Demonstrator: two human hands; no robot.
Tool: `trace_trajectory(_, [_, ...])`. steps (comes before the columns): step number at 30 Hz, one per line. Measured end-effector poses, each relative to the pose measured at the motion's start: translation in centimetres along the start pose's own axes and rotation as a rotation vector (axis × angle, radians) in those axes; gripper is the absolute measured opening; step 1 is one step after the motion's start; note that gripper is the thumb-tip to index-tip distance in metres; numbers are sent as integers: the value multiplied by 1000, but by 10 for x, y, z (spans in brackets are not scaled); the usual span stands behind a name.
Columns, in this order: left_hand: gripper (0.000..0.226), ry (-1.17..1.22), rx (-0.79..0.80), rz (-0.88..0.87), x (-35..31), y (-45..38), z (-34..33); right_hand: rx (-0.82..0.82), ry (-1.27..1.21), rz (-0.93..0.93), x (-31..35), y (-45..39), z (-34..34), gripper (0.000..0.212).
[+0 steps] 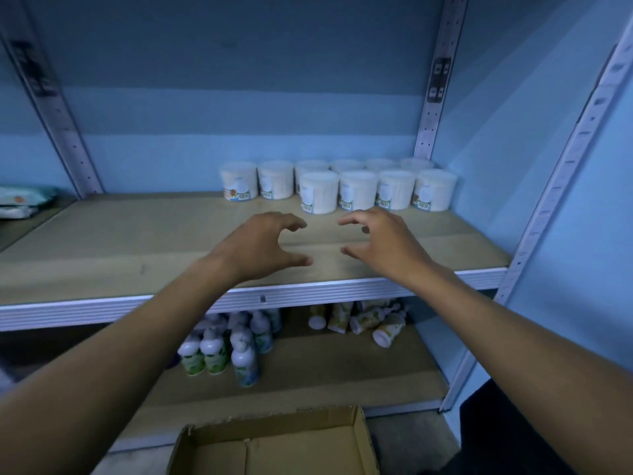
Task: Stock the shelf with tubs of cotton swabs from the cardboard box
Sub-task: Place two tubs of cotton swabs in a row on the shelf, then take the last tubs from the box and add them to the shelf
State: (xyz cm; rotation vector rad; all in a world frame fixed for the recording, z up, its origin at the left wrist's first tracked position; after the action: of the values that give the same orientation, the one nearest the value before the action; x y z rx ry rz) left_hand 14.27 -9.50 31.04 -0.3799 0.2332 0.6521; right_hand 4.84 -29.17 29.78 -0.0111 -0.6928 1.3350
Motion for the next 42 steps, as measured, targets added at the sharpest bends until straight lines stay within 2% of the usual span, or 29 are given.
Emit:
trace_trajectory(4, [63, 110, -36, -3, -3, 53, 0, 16, -89, 6, 15, 43, -8, 42])
trace_trajectory(9, [61, 128, -21, -1, 1, 107, -9, 87, -124, 7, 27, 87, -27, 40])
trace_trajectory(16, [63, 187, 123, 67, 15, 172, -40, 179, -159, -49, 30, 129, -65, 45])
trace_trajectory(23, [64, 279, 344, 275, 47, 211, -71, 305, -168, -107, 42, 155, -116, 45])
trace_trajectory(31, [65, 162, 566, 421, 86, 239, -112, 487, -192, -141, 52, 188, -192, 45])
trace_trajectory(37, [68, 43, 661, 480, 115, 264, -142, 651, -131, -182, 60, 218, -238, 57])
trace_trajectory(42, [73, 91, 722, 605, 131, 285, -179, 783, -74, -225, 63, 244, -271, 70])
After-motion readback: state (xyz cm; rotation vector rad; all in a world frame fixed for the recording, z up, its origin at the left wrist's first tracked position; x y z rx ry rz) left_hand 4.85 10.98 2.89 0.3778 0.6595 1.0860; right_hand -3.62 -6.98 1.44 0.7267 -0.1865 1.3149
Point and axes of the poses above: each hand's wrist, its own y-axis away from the middle knuckle, its own z-axis out of the back of the hand, x = y × z, the point moved 3 cm from there along -y, towards the middle knuckle, and after that the axes turned 1 degree about -x, right-handed, at the moved point
